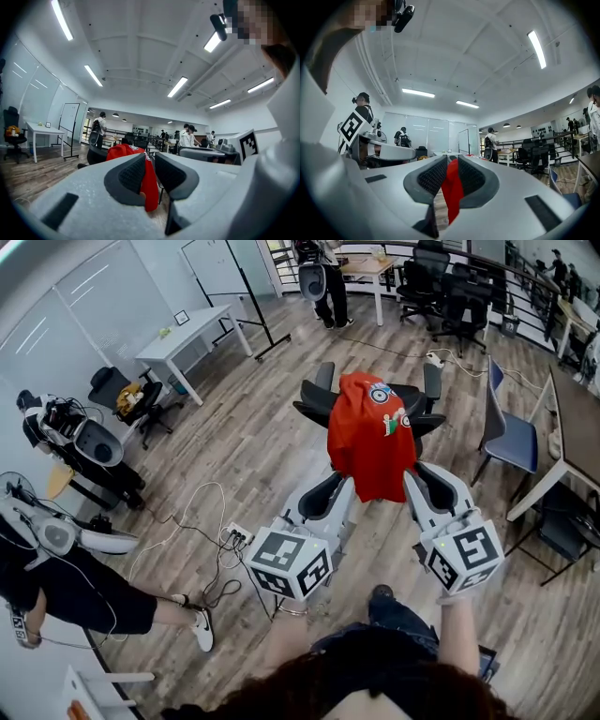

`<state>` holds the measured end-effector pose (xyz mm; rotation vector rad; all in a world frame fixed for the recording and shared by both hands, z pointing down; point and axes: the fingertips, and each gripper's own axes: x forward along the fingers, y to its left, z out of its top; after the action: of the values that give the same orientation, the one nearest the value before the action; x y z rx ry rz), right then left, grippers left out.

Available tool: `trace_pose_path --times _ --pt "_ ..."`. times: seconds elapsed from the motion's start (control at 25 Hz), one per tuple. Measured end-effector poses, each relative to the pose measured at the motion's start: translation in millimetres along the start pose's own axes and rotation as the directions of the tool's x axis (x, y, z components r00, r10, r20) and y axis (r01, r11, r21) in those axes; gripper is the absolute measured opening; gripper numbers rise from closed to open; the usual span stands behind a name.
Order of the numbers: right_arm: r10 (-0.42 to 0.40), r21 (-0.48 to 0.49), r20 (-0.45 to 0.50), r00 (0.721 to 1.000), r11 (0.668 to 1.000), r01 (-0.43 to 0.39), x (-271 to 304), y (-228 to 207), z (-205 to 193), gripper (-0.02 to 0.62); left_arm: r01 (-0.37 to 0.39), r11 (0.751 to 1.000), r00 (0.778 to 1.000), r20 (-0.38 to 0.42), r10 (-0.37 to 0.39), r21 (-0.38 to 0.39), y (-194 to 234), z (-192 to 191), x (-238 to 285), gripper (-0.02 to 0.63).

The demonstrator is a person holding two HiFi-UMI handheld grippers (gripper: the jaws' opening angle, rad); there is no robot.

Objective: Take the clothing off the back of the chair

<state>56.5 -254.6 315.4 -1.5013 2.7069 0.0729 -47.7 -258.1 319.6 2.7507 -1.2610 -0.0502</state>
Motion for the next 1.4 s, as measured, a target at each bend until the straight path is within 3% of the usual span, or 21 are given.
trace_pose_path --times 0.64,1.4 --pt "0.024 0.026 -0.053 0.998 0.999 -0.023 52.0 -58.1 -32.4 0.132 -0.056 0.996 0.998 -0.03 0.054 -0.07 52.7 -16.5 53.6 0.172" --pt "0.074 0.122 -0.2 0.977 0.991 -0.05 109.5 -92.9 -103.6 0.259 -0.086 0.965 0.989 -0.135 0.054 -0.246 119.2 -71.7 108.8 0.338"
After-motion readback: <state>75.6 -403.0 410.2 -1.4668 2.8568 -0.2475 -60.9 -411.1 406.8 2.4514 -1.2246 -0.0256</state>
